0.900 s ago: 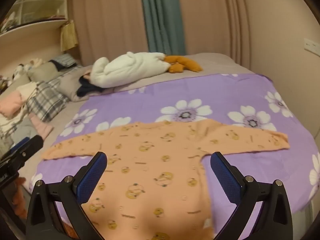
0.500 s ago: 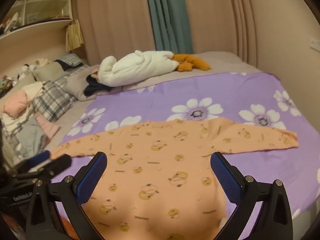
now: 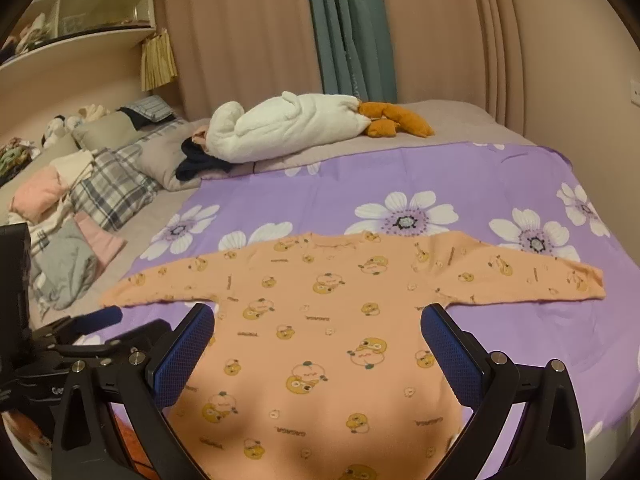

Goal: Fold small clothes

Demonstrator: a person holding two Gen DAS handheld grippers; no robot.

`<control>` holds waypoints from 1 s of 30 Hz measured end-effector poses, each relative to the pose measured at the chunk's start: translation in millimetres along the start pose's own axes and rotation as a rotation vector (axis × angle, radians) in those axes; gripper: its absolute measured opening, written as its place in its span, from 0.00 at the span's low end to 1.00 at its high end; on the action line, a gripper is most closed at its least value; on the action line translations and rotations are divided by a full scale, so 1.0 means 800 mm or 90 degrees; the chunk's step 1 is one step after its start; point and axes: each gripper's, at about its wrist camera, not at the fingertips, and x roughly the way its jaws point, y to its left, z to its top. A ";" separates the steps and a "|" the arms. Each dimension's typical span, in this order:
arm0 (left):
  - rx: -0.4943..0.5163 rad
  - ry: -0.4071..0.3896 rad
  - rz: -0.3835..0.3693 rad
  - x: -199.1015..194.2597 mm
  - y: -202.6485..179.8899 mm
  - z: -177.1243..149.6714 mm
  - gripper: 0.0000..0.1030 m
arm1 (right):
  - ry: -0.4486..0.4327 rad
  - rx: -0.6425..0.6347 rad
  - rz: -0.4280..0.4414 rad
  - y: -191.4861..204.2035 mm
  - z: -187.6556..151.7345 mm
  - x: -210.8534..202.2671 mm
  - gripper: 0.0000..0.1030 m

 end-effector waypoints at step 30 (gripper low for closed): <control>-0.008 -0.014 -0.040 0.020 -0.002 0.011 1.00 | 0.033 0.014 -0.014 -0.018 -0.007 0.023 0.99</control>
